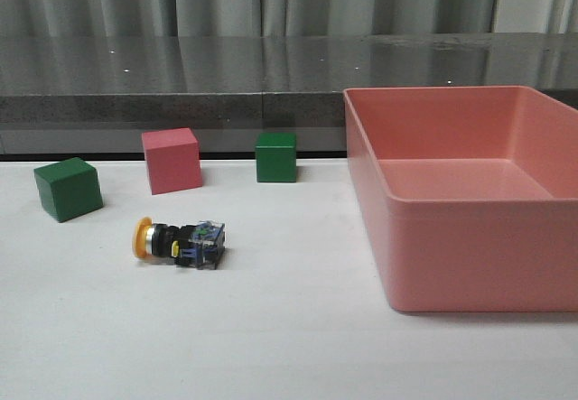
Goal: Place and stand button with both arms
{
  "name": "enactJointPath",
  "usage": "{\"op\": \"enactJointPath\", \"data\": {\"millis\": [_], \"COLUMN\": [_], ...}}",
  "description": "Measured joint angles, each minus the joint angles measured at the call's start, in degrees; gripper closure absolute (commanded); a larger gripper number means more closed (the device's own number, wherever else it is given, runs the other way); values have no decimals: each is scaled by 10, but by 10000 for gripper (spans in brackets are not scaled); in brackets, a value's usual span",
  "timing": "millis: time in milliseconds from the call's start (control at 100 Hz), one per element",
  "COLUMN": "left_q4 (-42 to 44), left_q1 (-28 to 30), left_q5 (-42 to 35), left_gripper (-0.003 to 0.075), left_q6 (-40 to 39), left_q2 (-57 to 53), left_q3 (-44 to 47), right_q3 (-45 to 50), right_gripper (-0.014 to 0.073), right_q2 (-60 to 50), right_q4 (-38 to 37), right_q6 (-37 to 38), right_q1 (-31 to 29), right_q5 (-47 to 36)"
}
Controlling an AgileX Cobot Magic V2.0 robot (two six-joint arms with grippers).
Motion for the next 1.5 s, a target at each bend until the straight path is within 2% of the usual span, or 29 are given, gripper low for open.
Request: {"op": "enactJointPath", "data": {"millis": [180, 360, 680, 930, 980, 1030, 1100, 1150, 1220, 1280, 1500], "left_q4": [-106, -133, -135, -135, -135, -135, -135, -135, -135, -135, -207], "left_q1": [0, 0, 0, 0, 0, 0, 0, 0, 0, 0, 0], "left_q5": [-7, 100, 334, 369, 371, 375, 386, 395, 400, 395, 374], "left_gripper": [740, 740, 740, 733, 701, 636, 489, 349, 225, 190, 197], "left_q6": [-11, -14, -7, 96, 118, 138, 164, 176, 183, 188, 208], "left_q2": [0, 24, 280, 452, 479, 503, 532, 549, 567, 580, 611], "left_q3": [-5, -95, -330, -406, -415, -422, -432, -438, -443, -445, -448], "right_q3": [0, 0, 0, 0, 0, 0, 0, 0, 0, 0, 0], "right_gripper": [655, 655, 655, 655, 655, 655, 655, 655, 655, 655, 655], "right_q2": [0, 0, 0, 0, 0, 0, 0, 0, 0, 0, 0], "right_q4": [0, 1, 2, 2, 2, 2, 2, 2, 2, 2, 16], "right_q6": [0, 0, 0, 0, 0, 0, 0, 0, 0, 0, 0], "right_q1": [0, 0, 0, 0, 0, 0, 0, 0, 0, 0, 0], "right_q5": [-1, -3, -3, -3, -3, -3, -3, -3, -3, -3, -3]}}
